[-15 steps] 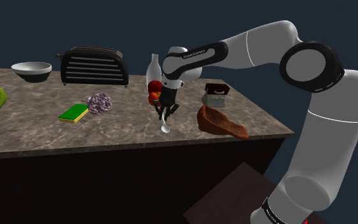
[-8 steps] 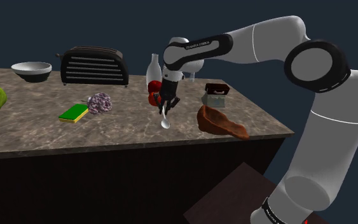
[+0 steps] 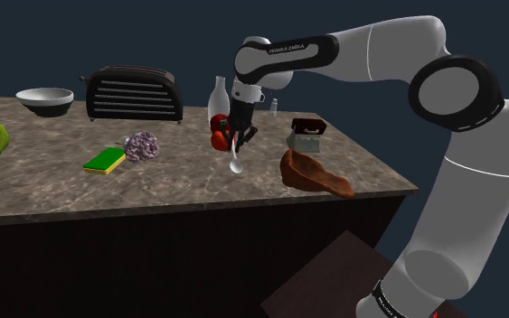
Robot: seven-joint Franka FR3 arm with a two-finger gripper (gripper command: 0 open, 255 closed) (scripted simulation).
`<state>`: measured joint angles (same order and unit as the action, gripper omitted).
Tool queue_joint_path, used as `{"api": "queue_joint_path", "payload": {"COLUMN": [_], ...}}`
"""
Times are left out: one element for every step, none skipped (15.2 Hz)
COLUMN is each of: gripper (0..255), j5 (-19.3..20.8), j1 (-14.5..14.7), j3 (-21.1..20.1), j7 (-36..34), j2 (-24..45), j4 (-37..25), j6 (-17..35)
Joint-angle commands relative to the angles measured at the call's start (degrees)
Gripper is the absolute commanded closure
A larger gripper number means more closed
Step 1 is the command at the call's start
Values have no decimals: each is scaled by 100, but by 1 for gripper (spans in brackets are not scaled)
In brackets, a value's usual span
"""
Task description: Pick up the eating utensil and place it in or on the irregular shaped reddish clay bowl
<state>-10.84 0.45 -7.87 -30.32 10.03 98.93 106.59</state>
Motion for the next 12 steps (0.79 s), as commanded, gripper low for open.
{"api": "queue_joint_path", "payload": {"gripper": [255, 255, 255, 255, 255, 255, 255, 255, 255, 255, 255, 255], "j5": [5, 7, 10, 12, 15, 17, 19, 22, 24, 27, 29, 32], "j1": [-4, -5, -6, -7, -8, -9, -10, -11, -11, -12, -13, -13], "j3": [2, 2, 3, 3, 3, 3, 4, 4, 4, 4, 4, 4], "j7": [-25, -37, -50, -63, -76, -89, -102, -115, -129, -142, -156, -170], "j2": [-27, -36, -43, -49, -53, -57, -59, -60, -59, -57, -54, -49], "j4": [-128, -193, -260, -329, -399, -471, -545, -621, -698, -777, -858, -941], "j6": [-156, -229, -302, -376, -450, -524, -599, -674, -749, -825, -902, -979]}}
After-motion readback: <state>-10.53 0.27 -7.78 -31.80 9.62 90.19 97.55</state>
